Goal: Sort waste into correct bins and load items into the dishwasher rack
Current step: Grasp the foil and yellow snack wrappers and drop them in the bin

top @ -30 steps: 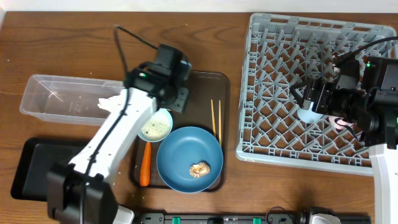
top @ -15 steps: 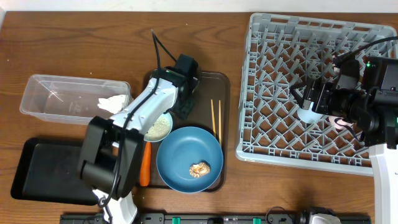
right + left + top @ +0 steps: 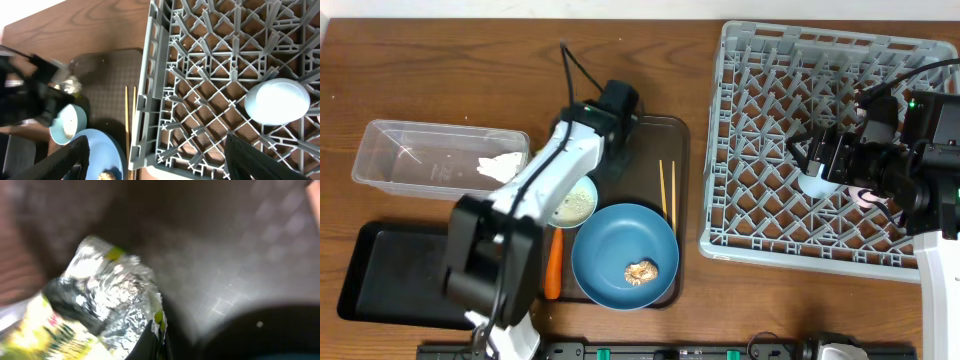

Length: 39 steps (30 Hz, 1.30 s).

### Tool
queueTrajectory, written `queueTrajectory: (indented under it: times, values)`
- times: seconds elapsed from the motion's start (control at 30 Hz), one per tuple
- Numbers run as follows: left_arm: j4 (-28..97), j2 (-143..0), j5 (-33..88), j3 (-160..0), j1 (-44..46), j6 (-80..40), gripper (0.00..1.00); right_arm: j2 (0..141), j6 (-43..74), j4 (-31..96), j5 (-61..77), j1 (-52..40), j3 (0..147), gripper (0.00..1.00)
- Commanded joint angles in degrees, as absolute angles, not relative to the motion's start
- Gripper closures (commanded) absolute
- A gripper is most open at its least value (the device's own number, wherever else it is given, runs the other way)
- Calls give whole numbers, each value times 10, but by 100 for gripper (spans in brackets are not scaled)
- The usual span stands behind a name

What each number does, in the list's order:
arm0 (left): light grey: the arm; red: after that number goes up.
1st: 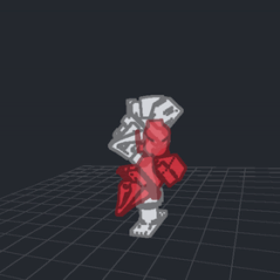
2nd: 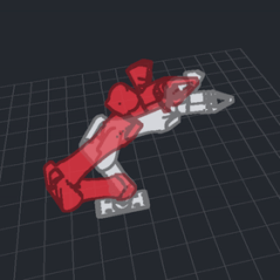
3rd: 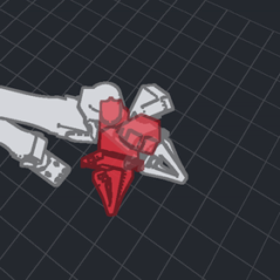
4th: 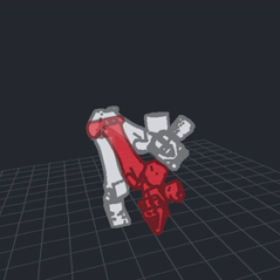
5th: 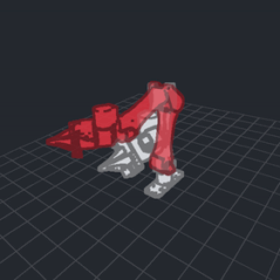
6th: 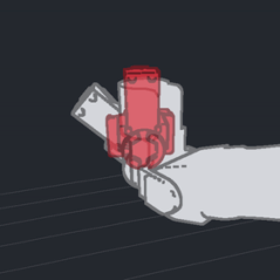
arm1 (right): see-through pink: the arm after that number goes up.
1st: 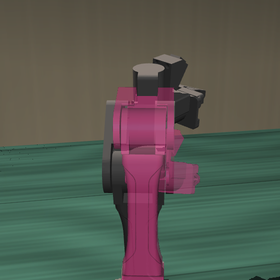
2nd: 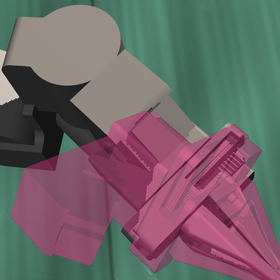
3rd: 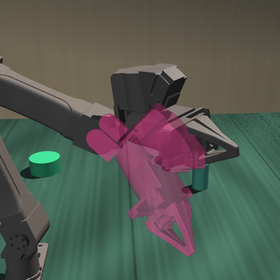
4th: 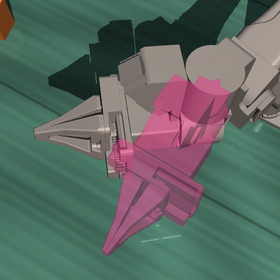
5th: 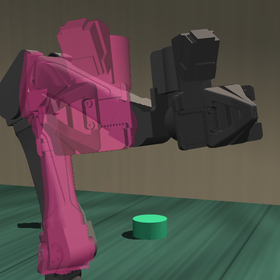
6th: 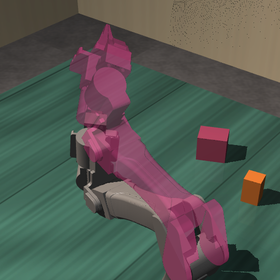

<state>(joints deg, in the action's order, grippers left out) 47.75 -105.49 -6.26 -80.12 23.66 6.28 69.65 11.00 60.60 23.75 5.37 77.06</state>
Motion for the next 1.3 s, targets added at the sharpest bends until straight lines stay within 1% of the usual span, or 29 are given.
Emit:
queueTrajectory:
  times: [0.0,0.13,0.27,0.33,0.47,0.5,0.53,0.57,0.6,0.63,0.77,0.93,1.03,1.17,1.27]
  values:
    - [488,-972,-103,-830,228,12,94,697,100,606,237,44,768,21]
    - [538,-915,-169,-830,189,-89,94,697,100,606,237,44,768,21]
    - [560,-903,-170,-821,112,-135,94,697,100,606,237,44,768,21]
    - [544,-907,-151,-810,74,-134,94,697,100,606,237,44,768,21]
    - [507,-926,-47,-800,5,-85,93,697,100,606,237,44,768,21]
    - [503,-931,-19,-800,-9,-75,86,697,100,606,238,44,768,21]
    - [502,-934,3,-800,-21,-73,68,697,100,607,238,44,768,21]
    - [504,-934,18,-800,-31,-73,57,697,100,607,238,44,768,21]
    - [505,-934,25,-801,-36,-73,51,697,100,607,238,44,768,21]
    - [509,-931,34,-801,-41,-73,48,697,100,607,238,44,768,21]
    - [533,-911,42,-802,-35,-73,48,697,100,607,237,44,768,20]
    - [587,-869,40,-802,13,-76,48,697,100,607,237,44,768,20]
    - [638,-859,23,-801,37,-126,47,697,100,608,237,44,768,20]
    - [718,-859,15,-796,44,-162,54,697,100,611,237,44,768,19]
    - [722,-859,15,-783,44,-159,54,697,100,608,237,44,768,19]
